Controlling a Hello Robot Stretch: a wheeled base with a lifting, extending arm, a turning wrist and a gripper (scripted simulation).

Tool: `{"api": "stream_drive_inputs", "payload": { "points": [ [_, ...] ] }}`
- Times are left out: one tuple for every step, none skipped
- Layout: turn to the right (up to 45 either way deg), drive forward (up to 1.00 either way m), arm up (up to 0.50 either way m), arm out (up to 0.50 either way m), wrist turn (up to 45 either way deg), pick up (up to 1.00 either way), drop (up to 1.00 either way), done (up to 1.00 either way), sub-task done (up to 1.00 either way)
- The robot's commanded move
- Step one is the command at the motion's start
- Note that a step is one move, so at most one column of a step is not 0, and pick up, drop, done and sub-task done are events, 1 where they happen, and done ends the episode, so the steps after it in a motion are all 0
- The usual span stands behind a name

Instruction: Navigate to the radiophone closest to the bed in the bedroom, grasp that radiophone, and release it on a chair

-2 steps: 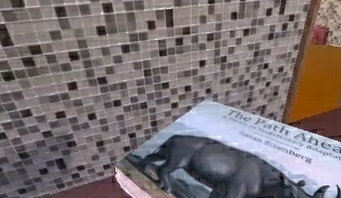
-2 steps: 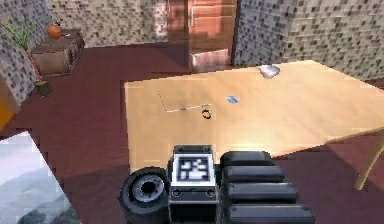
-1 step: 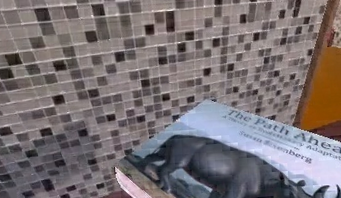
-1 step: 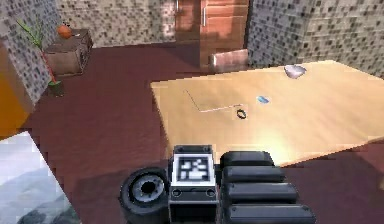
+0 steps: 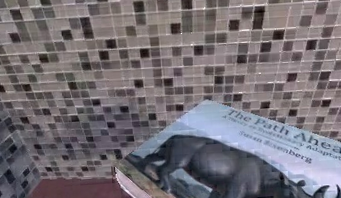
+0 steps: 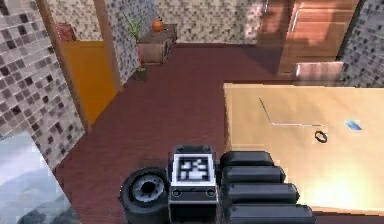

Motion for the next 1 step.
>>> {"api": "stream_drive_inputs", "payload": {
  "points": [
    [0.0,0.1,0.0,0.0,0.0,0.0,0.0,0.0,0.0]
  ]
}}
